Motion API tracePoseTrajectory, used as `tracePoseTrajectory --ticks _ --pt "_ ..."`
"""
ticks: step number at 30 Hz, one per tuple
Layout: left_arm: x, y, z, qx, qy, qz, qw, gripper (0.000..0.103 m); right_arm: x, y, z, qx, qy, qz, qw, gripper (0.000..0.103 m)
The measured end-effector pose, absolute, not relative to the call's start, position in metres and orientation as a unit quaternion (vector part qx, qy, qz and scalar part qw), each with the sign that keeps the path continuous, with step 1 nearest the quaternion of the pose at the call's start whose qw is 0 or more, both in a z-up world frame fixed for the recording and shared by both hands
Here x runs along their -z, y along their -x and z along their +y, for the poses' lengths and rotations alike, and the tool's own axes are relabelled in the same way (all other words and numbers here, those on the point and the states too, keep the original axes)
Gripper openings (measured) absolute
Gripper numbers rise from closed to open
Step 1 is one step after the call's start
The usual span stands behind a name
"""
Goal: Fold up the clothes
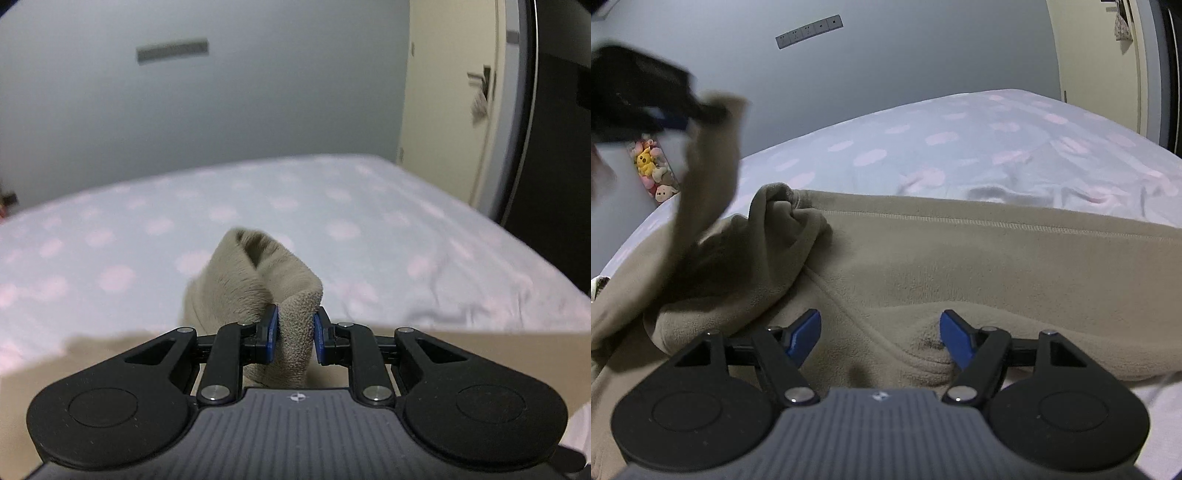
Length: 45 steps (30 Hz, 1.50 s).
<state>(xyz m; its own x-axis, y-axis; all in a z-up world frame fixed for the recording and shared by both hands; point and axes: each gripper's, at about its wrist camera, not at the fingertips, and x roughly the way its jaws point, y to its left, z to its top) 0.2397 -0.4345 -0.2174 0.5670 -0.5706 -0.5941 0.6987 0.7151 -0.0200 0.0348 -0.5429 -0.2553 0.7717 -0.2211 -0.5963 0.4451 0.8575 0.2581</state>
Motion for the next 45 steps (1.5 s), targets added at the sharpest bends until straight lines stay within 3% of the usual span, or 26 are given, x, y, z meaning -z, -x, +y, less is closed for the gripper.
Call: tracePoseTrajectory --ticks 4,8,12,18,22,24,27,29,32,35,41,42,44,45 --pt "0.252 -0.244 -0.446 0.379 -0.111 0.333 0.856 0.020 0.260 -0.036 -0.547 0.178 -0.198 0.290 0.919 0.074" --pt "0.255 -0.249 -0.449 0.402 -0.107 0.357 0.836 0.029 0.265 -0.039 -0.551 0.180 -0.210 0.295 0.915 0.074" --pt "0.237 -0.237 -0.447 0.458 -0.109 0.352 0.809 0.052 0.269 -0.042 -0.554 0.182 -0.218 0.297 0.912 0.074" --pt "0.223 -0.210 -0.376 0.419 -0.165 0.304 0.840 0.055 0.265 -0.037 -0.555 0.179 -0.233 0.272 0.916 0.072" --pt "0.224 -0.214 -0.325 0.336 -0.207 0.292 0.871 0.056 0.263 -0.039 -0.553 0.177 -0.225 0.258 0.923 0.056" --pt "0.224 -0.223 -0.298 0.285 -0.222 0.295 0.884 0.056 0.263 -0.041 -0.549 0.173 -0.220 0.253 0.926 0.053" --pt "0.229 -0.242 -0.268 0.230 -0.214 0.300 0.901 0.058 0.264 -0.045 -0.543 0.165 -0.210 0.251 0.930 0.048" --pt "0.234 -0.256 -0.256 0.220 -0.198 0.309 0.904 0.058 0.267 -0.047 -0.540 0.163 -0.207 0.246 0.933 0.037" --pt "0.251 -0.276 -0.248 0.234 -0.165 0.353 0.890 0.056 0.272 -0.050 -0.536 0.170 -0.193 0.234 0.938 0.029" --pt "0.275 -0.284 -0.247 0.238 -0.146 0.405 0.870 0.052 0.276 -0.051 -0.534 0.184 -0.173 0.231 0.940 0.029" --pt "0.290 -0.283 -0.241 0.222 -0.105 0.405 0.881 0.055 0.284 -0.060 -0.535 0.188 -0.148 0.266 0.934 0.032" --pt "0.291 -0.283 -0.238 0.220 -0.093 0.403 0.884 0.059 0.285 -0.062 -0.535 0.185 -0.148 0.271 0.933 0.037" --pt "0.292 -0.281 -0.233 0.216 -0.068 0.397 0.889 0.065 0.286 -0.062 -0.537 0.169 -0.158 0.274 0.933 0.061" --pt "0.292 -0.280 -0.230 0.214 -0.055 0.394 0.892 0.066 0.287 -0.063 -0.537 0.159 -0.160 0.276 0.934 0.069"
